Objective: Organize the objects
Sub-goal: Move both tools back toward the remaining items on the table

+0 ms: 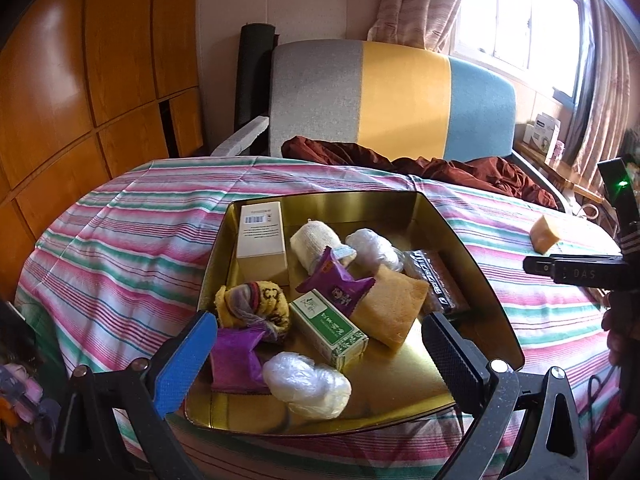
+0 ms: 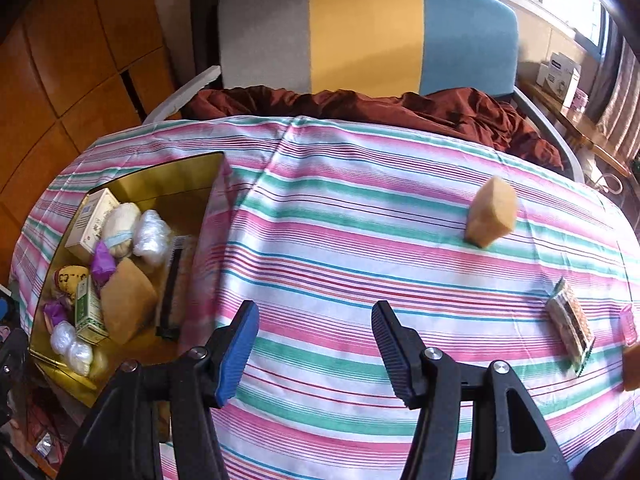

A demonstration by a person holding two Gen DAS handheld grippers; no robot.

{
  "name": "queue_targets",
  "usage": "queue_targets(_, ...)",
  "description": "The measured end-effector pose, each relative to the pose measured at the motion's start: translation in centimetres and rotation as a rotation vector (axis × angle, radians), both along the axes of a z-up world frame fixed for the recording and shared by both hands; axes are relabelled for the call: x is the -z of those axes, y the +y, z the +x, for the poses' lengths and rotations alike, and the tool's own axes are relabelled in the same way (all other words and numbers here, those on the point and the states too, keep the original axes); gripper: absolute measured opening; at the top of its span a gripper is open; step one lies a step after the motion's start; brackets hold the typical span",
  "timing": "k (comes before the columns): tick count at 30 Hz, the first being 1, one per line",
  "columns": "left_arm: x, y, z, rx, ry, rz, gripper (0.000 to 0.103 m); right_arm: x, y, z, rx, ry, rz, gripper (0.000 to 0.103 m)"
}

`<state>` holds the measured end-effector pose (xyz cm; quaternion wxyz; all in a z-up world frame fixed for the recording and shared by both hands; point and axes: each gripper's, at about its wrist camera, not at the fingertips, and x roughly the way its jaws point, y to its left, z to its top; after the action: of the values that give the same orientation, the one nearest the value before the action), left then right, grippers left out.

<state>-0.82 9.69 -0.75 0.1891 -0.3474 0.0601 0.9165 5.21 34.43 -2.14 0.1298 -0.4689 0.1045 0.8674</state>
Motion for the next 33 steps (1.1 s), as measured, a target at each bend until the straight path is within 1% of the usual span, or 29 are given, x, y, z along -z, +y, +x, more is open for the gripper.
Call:
queue_targets(3,0.0,0.7,0.2,0.018,0.000,-0.007,0.103,0.2,3.3,1.5,0.066,-0.009,-0.014,0.061)
queue_targets(5,-0.1,1.3,0.3,0.032,0.001,-0.011,0.103,0.5,5.7,2.6,0.120,-0.018,-0.026,0.072)
queue_targets(9,-0.1,2.4,0.7,0.065,0.001,-0.016,0.103,0.8,10.9,4.9,0.237,-0.044,-0.035,0.077)
queue_targets(11,0.0,2.9,0.8,0.078,-0.002,-0.017,0.103,1.0,13.6,6.0,0.289,-0.068,-0.019,0.081)
queue_targets(16,0.1,4.1,0.9,0.111,-0.011,-0.022,0.103,1.3,20.0,8.6,0.407,-0.127,0.016,0.083)
queue_targets(19,0.1,4.9,0.8,0.125,-0.020,-0.019,0.103,1.6,23.2,9.7,0.457,-0.150,0.001,0.083)
queue_targets(21,0.0,5.4,0.8,0.138,-0.021,-0.018,0.103,2.1,24.5,9.8,0.458,-0.166,-0.007,0.084)
queue_targets(25,-0.2,6.6,1.1,0.177,-0.027,-0.010,0.103,3.4,25.2,8.9,0.400,-0.208,-0.027,0.084)
queue_targets(31,-0.4,8.6,1.4,0.233,-0.032,-0.008,0.103,5.5,24.8,7.7,0.335,-0.269,-0.018,0.084)
queue_targets(33,-0.5,9.2,1.5,0.247,-0.034,-0.007,0.103,6.3,24.4,7.5,0.315,-0.304,0.005,0.084)
